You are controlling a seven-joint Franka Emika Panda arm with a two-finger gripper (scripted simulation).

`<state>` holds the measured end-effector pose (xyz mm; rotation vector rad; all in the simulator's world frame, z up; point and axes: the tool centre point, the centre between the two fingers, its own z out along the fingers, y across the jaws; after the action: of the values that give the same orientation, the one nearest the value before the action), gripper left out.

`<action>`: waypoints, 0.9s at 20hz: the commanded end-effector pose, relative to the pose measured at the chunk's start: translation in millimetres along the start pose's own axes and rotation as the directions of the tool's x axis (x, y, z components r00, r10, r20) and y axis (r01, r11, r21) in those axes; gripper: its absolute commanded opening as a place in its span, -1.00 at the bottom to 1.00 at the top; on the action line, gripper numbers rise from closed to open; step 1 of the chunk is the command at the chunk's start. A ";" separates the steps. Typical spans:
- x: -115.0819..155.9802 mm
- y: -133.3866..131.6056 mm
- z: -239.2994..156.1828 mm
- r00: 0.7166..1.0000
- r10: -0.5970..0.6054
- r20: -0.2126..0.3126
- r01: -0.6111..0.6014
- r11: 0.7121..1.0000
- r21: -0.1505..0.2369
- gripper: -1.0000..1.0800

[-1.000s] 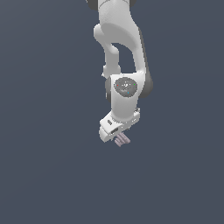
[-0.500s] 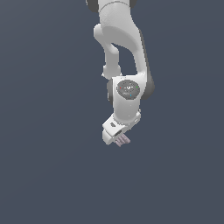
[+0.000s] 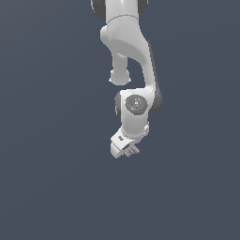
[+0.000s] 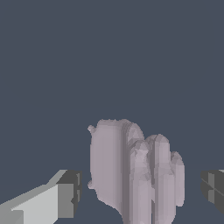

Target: Pick up the object and move it to a goal position.

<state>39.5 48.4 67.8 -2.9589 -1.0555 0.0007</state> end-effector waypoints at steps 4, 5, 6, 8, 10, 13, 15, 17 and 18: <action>0.5 0.3 16.1 1.000 -0.002 0.000 0.002 1.000 0.000 0.92; 0.9 0.5 16.1 1.000 -0.002 0.000 0.002 1.000 0.000 0.92; 1.0 0.6 16.0 1.000 -0.002 0.000 0.002 1.000 0.000 0.92; 1.0 0.6 16.0 1.000 -0.002 0.000 0.002 1.000 0.000 -1.00; 1.0 0.6 16.0 1.000 -0.002 0.000 0.002 1.000 0.000 -1.00; 1.0 0.6 16.0 1.000 -0.002 0.000 0.002 1.000 0.000 -1.00; 1.0 0.6 16.0 1.000 -0.002 0.000 0.002 1.000 0.000 -1.00; 1.6 1.7 13.7 1.000 -0.001 -0.003 0.001 1.000 -0.003 -1.00; 1.6 1.5 13.4 1.000 -0.001 -0.003 0.001 1.000 -0.003 -1.00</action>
<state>42.3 48.3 55.2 -2.9601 -1.0576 -0.0070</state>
